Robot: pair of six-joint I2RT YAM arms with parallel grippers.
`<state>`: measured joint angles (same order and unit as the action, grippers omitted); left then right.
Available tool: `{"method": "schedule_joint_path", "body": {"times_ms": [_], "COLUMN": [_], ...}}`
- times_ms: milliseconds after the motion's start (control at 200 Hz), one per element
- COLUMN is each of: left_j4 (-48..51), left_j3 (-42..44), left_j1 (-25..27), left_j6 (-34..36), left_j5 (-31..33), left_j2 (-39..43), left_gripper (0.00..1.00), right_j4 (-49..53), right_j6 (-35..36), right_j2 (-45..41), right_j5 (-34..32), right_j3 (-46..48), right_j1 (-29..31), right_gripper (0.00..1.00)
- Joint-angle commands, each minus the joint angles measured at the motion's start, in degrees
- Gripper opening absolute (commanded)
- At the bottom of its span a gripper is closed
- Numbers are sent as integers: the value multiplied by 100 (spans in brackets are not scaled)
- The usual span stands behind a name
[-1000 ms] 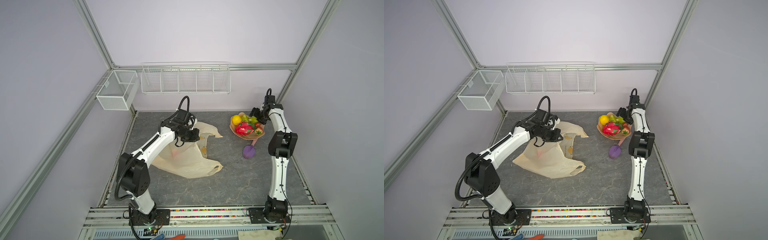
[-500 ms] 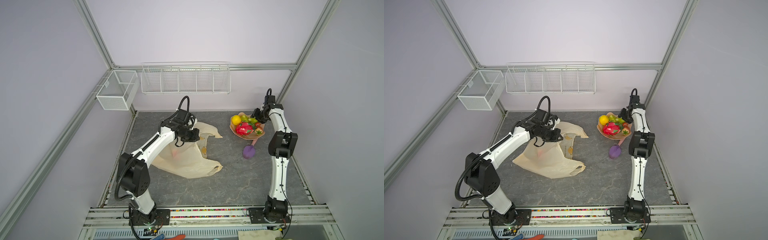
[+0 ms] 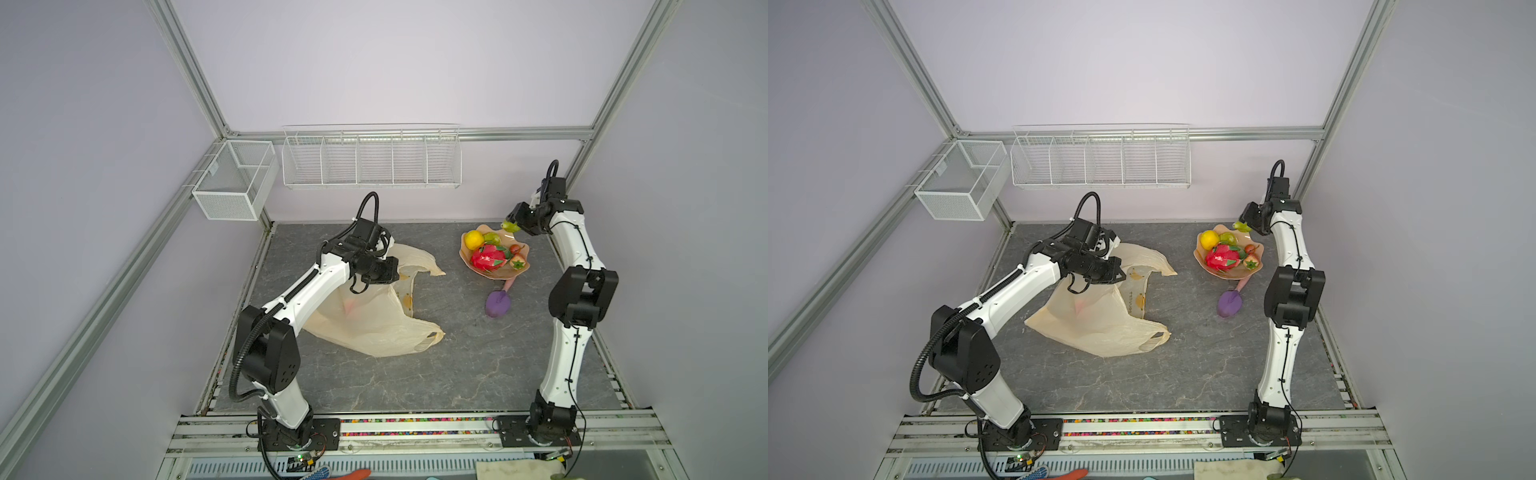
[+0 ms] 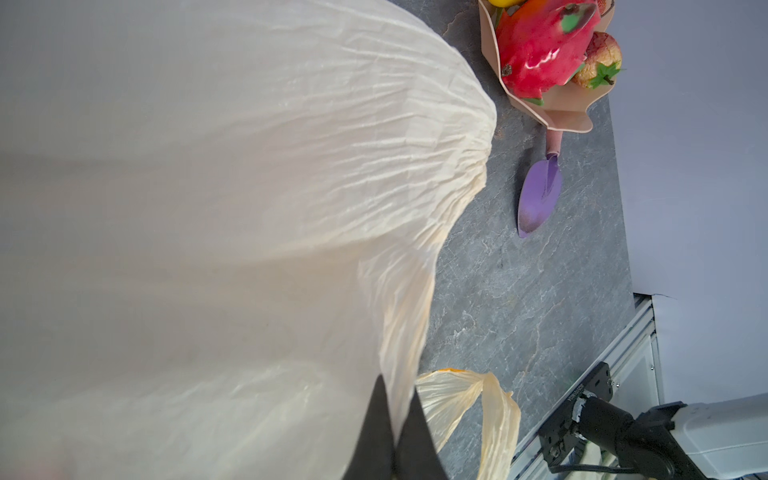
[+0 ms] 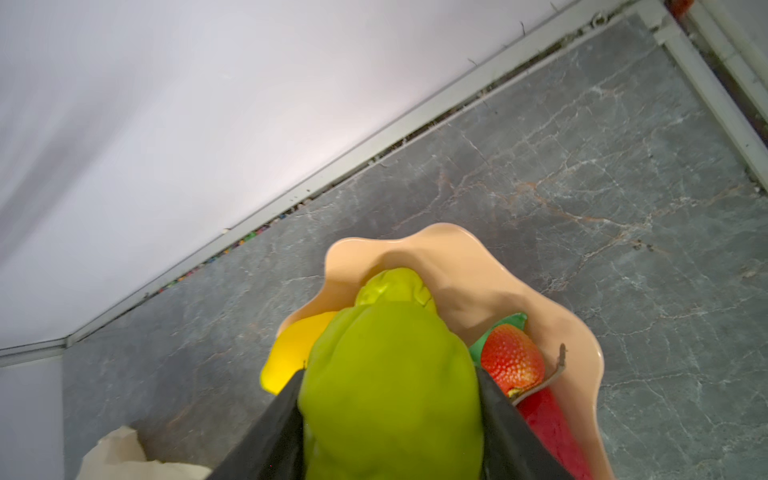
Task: Place the fruits into the plastic bag
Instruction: 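Grasp the green pear in the bowl with the right gripper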
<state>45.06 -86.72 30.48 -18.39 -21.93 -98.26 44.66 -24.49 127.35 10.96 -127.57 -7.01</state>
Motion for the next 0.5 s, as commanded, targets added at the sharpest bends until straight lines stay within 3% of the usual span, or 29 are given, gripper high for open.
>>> {"method": "schedule_joint_path", "body": {"times_ms": [0, 280, 495], "left_j4": [12, 29, 29], "left_j3": [-30, -125, -210], "left_j1": [-13, -12, -14], "left_j6": [97, 173, 177], "left_j5": [-39, -126, -195], "left_j2": [52, 16, -18], "left_gripper": [0, 0, 0], "right_j4": [-461, -1870, -3168], "right_j6": [-214, -760, -1630], "right_j2": [-540, -2280, -3733], "right_j5": [412, 1298, 2193], "right_j3": [561, 2990, 5179], "right_j1": [25, 24, 90], "right_gripper": [41, 37, 36]}}
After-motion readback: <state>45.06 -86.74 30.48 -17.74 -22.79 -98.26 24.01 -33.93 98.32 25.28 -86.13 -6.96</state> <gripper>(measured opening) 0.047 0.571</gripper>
